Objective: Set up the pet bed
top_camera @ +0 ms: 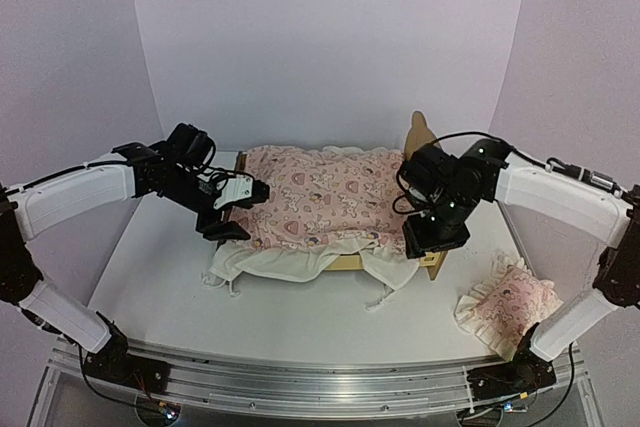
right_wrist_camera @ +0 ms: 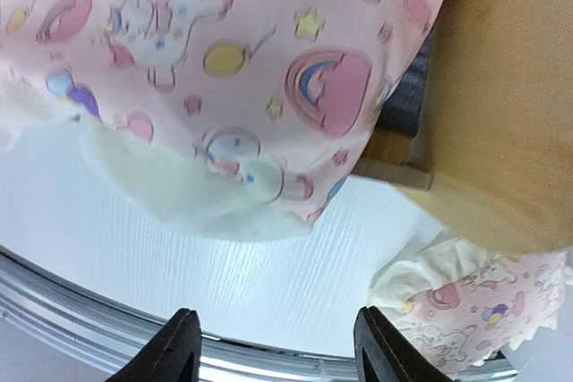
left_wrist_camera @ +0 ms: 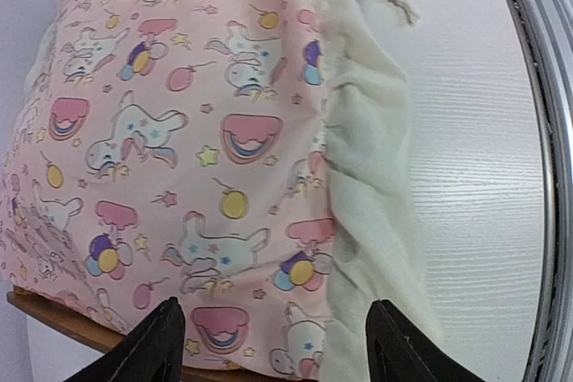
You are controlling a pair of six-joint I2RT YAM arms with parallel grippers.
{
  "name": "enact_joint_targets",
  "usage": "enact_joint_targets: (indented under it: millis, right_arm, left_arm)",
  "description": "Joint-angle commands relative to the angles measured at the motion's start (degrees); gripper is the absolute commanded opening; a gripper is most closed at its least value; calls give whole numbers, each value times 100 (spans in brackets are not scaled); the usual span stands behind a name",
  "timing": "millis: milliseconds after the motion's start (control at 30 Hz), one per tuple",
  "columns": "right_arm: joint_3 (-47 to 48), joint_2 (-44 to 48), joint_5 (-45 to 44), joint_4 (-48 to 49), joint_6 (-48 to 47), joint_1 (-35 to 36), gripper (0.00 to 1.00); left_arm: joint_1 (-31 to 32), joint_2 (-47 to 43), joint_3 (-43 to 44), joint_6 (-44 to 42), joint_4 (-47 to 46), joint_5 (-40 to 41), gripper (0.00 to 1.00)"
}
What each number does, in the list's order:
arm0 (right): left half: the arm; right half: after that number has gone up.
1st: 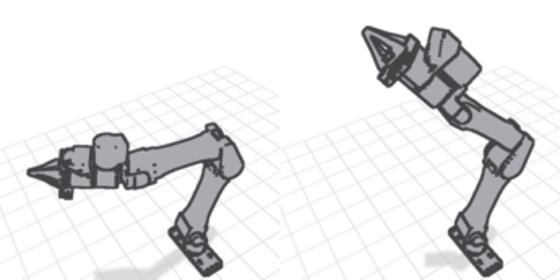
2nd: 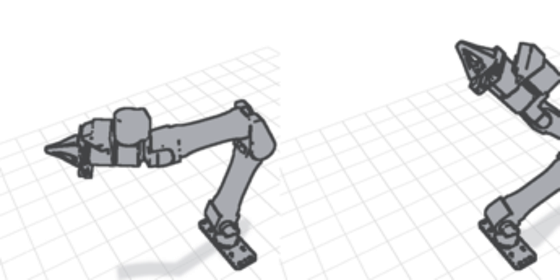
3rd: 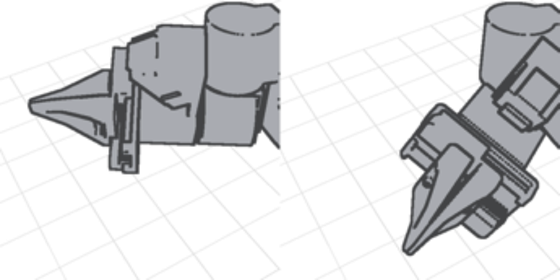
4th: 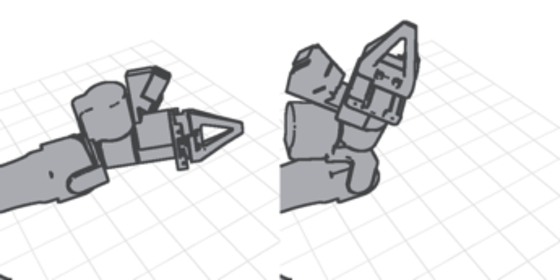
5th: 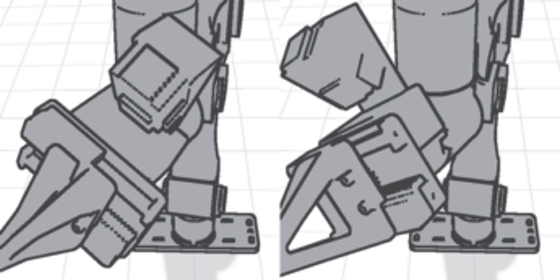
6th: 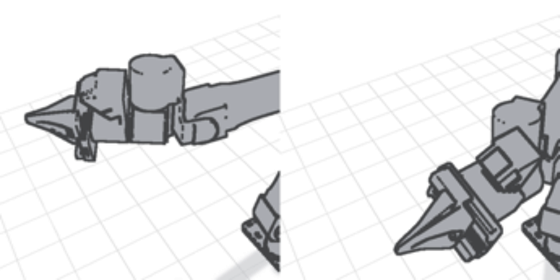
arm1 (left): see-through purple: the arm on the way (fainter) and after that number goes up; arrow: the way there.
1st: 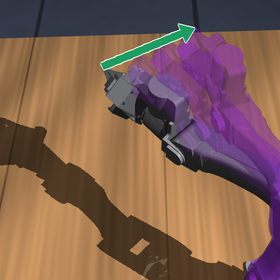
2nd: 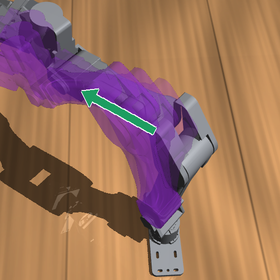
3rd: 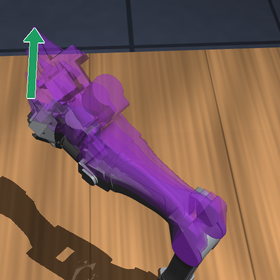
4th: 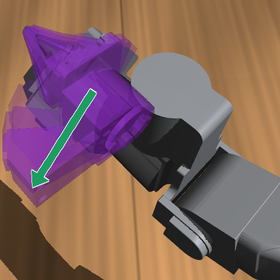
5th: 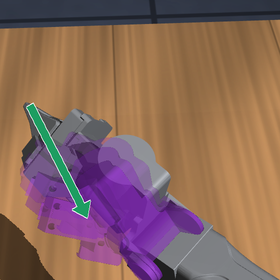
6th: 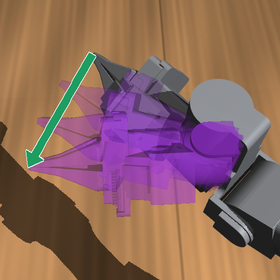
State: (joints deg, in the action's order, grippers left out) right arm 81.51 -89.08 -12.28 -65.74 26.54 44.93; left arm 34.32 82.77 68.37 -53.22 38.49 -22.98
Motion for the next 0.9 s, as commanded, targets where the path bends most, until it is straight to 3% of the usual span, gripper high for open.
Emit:
enact_joint_targets:
  millis: [0, 267, 433, 500, 600, 700, 867]
  right_arm:
    - [-1028, 384, 329, 1153, 767, 162, 61]
    - [-1874, 416, 184, 2465, 851, 197, 61]
    - [-2160, 180, 108, 3113, 855, 196, 53]
    - [-2136, 67, 85, 3122, 872, 188, 44]
    - [-2178, 98, -24, 3089, 949, 147, 19]
    - [-2223, 337, -229, 2890, 987, 37, 2]
    - [-2065, 761, -439, 2056, 909, -342, 0]
  left_arm:
    - [357, -278, -635, -227, -128, 167, 71]
    - [734, -205, -1219, -355, -1075, 1253, 67]
    - [734, -201, -1350, -440, -1187, 1429, 48]
    - [734, -213, -1372, -454, -1187, 1461, 39]
    - [734, -224, -1369, -439, -1184, 1565, 21]
    - [715, -257, -1316, -332, -1181, 1658, 2]
    - [487, -257, -1067, -117, -1033, 1593, 0]
